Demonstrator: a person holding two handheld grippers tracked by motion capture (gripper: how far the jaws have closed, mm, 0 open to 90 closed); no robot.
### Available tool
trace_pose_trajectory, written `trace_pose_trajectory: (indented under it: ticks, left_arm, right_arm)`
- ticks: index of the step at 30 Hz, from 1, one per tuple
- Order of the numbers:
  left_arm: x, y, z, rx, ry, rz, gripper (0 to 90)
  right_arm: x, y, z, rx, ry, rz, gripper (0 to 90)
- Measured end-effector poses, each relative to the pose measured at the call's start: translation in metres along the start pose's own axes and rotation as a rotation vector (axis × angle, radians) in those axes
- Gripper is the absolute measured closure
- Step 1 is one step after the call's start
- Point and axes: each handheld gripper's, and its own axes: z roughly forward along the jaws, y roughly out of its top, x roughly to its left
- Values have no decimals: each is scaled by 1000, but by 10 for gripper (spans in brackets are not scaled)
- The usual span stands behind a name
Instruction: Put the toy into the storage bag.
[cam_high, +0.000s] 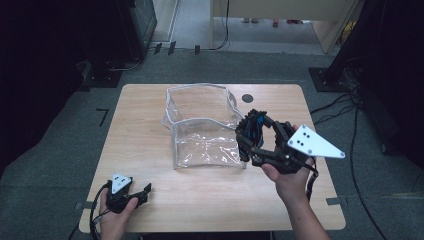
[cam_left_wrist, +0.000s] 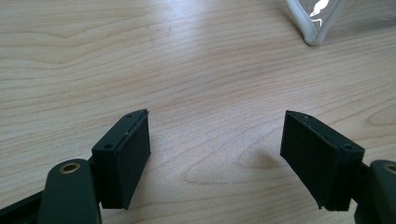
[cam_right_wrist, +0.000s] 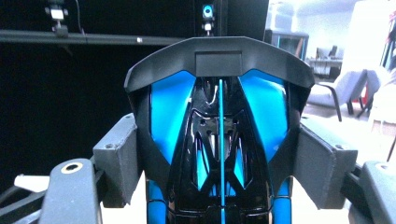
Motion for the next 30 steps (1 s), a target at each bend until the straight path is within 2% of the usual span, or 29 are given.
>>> trace_pose_trajectory:
  ticks: [4,6,8,9,10,13,14,15,17,18,20,23,24,25,26,27,28,30]
  left_arm:
    - [0,0,0,3,1,6,245]
    - [0,0,0,2,1,2,245]
    - [0,0,0,2,0,2,244]
    - [0,0,0,2,0,3,244]
    - [0,0,0,2,0,2,244]
    - [0,0,0,4,0,5,244]
    - [0,0,0,4,0,7,244]
    - [0,0,0,4,0,6,244]
    - [0,0,0,4,0,5,244]
    - [0,0,0,3,0,4,244]
    - [0,0,0,3,-1,3,244]
    - [0,0,0,3,-2,3,244]
    - [0,0,0,2,-2,2,244]
    - [0,0,0,1,-2,1,244]
    - [0,0,0,1,-2,1,244]
    - [0,0,0,1,-2,2,244]
    - [0,0,0,2,-2,2,244]
    - [0,0,0,3,-2,5,244]
  right_arm:
    - [-1,12,13,-9,-3,-27,259]
    - [-2,25,28,-12,-5,-55,260]
    - [-2,28,32,-10,-5,-56,260]
    - [-5,35,41,-11,-2,-64,259]
    - [-5,35,41,-11,-2,-64,259]
    - [-9,45,56,-1,-1,-83,259]
    - [-12,50,67,21,0,-106,259]
    - [-12,50,67,21,0,-106,259]
    - [-15,54,78,40,2,-123,259]
    - [-18,58,88,67,10,-134,259]
    - [-20,59,93,77,11,-143,259]
    - [-25,64,108,109,32,-164,259]
    - [-27,66,118,135,52,-170,259]
    - [-27,66,118,135,52,-170,259]
    - [-27,67,129,163,78,-175,259]
    - [-27,67,129,163,78,-175,259]
    - [-28,67,139,189,98,-167,260]
    - [-29,67,145,201,104,-163,259]
